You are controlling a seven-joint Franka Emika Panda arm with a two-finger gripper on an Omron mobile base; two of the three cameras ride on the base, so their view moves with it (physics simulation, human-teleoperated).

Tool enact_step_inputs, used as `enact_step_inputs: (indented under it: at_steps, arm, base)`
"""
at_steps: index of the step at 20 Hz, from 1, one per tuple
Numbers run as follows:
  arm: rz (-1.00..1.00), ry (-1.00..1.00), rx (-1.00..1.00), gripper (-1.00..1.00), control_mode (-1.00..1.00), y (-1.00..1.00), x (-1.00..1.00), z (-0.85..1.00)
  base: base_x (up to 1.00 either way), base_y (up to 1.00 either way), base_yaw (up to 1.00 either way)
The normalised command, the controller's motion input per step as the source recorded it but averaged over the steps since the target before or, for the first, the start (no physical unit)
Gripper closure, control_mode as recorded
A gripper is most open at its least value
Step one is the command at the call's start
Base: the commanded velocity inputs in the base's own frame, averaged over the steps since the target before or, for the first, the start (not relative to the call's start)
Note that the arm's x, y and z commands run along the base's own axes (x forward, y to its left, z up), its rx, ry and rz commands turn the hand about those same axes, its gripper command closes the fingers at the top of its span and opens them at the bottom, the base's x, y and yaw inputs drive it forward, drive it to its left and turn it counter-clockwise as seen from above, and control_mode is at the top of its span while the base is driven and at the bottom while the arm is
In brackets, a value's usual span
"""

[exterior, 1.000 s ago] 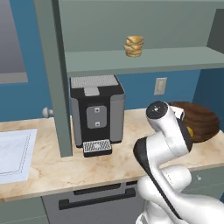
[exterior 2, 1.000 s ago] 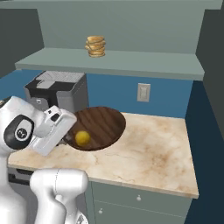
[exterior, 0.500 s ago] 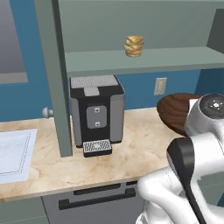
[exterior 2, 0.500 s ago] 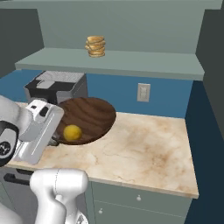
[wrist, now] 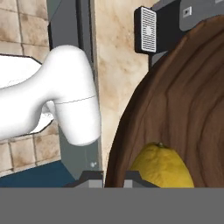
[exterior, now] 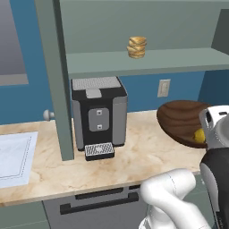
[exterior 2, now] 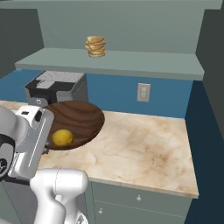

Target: Pick the lemon from the cabinet and place it in the bowl. Then pick the bowl and place it in the sink. Then turn on the sink facuet.

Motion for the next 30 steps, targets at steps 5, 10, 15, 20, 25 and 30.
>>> enact_step_inputs:
  at_steps: [5,10,15,20,25,30]
  arm:
    - [0.00,0.00,0.00,1.00,-1.00,0.00,0.00,0.00]
    - [0.00,0.00,0.00,1.00,1.00,0.00,0.00,0.00]
    - [0.00,0.00,0.00,1.00,1.00,0.00,0.00,0.00]
    - [0.00,0.00,0.00,1.00,1.00,0.00,0.00,0.00]
    - [0.00,0.00,0.00,1.00,1.00,0.00,0.00,0.00]
    - [0.00,0.00,0.00,1.00,1.00,0.00,0.00,0.00]
  base:
    - [0.00,0.00,0.00]
    - [-0.21,0.01,0.00]
    - [-0.72,0.12,0.00]
    - [-0.90,0.24,0.00]
    - [-0.69,0.63,0.00]
    - [-0.19,0.92,0.00]
